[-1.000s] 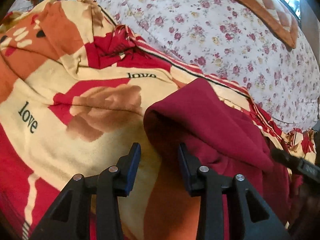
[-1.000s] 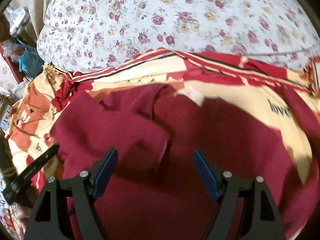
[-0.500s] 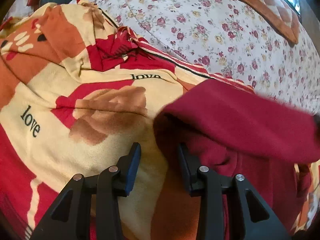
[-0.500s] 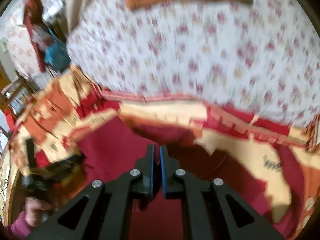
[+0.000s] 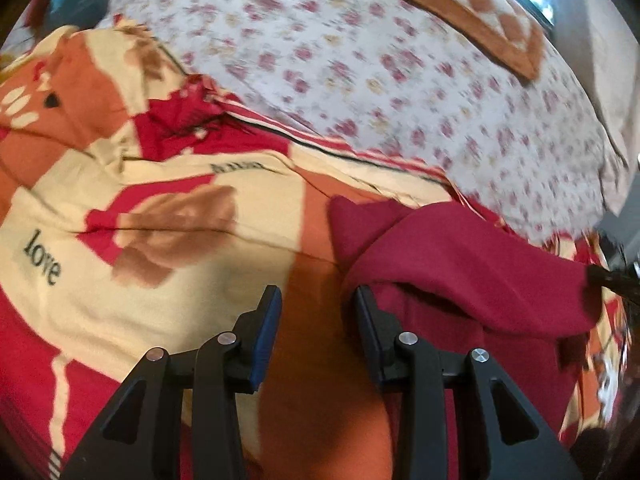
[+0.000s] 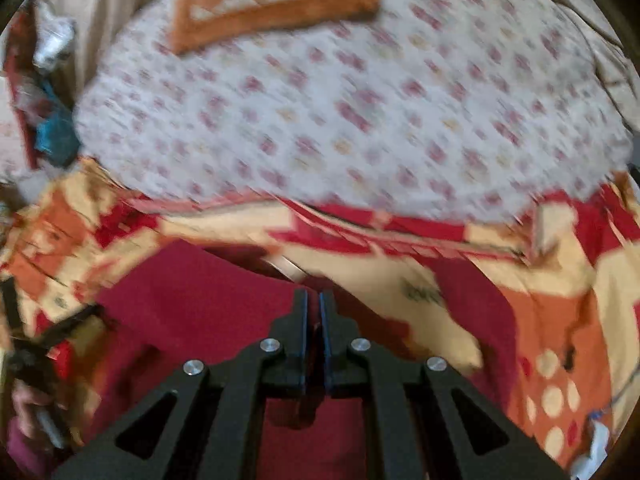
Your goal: Fold small clothes
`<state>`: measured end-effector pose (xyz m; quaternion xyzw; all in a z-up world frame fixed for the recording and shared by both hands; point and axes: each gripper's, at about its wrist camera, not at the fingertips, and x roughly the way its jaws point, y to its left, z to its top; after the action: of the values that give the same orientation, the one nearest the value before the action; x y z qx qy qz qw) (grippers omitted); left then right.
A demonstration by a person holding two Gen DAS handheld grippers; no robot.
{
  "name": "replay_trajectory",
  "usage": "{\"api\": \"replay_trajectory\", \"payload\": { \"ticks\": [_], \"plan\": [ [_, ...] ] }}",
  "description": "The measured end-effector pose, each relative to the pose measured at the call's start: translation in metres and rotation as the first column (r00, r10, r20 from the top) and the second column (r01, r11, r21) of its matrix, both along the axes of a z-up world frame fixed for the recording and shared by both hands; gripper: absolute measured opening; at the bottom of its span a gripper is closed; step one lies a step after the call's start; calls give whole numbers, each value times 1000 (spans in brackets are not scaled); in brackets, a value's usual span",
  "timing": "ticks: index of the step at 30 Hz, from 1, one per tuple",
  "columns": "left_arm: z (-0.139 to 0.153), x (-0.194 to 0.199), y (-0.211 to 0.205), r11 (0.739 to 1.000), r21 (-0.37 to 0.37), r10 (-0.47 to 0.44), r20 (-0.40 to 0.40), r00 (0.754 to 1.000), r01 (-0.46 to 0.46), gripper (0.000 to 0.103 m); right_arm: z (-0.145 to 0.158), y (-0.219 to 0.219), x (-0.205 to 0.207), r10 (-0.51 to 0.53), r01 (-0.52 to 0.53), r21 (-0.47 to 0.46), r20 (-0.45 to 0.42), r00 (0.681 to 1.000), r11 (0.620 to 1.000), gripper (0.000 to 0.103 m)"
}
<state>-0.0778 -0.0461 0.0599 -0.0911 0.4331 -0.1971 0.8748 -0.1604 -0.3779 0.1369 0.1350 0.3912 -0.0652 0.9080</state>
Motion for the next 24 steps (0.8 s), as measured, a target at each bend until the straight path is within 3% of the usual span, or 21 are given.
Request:
{"api": "replay_trajectory", "payload": {
  "ticks": [5, 7, 8, 9, 11, 12, 14, 16, 19, 22, 24],
  "plan": [
    [-1, -14, -16, 990, 24, -136, -56, 989, 137, 16, -48, -25, 2, -99, 89, -65, -176, 979, 994, 7],
    [-1, -18, -21, 987, 53, -152, -50, 987, 154, 16, -51, -23, 6, -110, 97, -72, -195, 975, 993, 18],
    [-2, -18, -23, 986, 61, -155, -48, 987, 158, 16, -47, -19, 8, -99, 89, -60, -181, 978, 994, 34],
    [-3, -17, -25, 985, 64, -157, -51, 986, 161, 16, -41, -12, 14, -67, 63, -30, -157, 985, 998, 54],
    [-7, -13, -27, 987, 66, -146, -64, 987, 150, 16, -16, 29, 43, 105, -101, 57, -60, 993, 993, 71],
    [-9, -10, -26, 989, 66, -130, -71, 989, 135, 16, -16, 29, 43, 105, -101, 57, -60, 993, 993, 71],
    [-13, -5, -22, 994, 41, -101, -87, 991, 105, 16, -7, 59, 67, 224, -221, 78, -36, 974, 972, 72],
    [-14, 0, -18, 997, 10, -78, -95, 992, 79, 16, -4, 100, 108, 373, -369, 111, -19, 928, 923, 72],
    [-16, 3, -16, 998, -3, -70, -99, 993, 70, 16, -13, 149, 155, 492, -486, 105, -46, 869, 868, 72],
    [-17, 5, -15, 998, -11, -68, -100, 993, 67, 16, -36, 191, 198, 605, -592, 125, -124, 787, 796, 72],
    [-17, 6, -14, 998, -20, -66, -105, 992, 65, 16, -56, 209, 216, 624, -615, 112, -192, 757, 780, 70]
  ]
}}
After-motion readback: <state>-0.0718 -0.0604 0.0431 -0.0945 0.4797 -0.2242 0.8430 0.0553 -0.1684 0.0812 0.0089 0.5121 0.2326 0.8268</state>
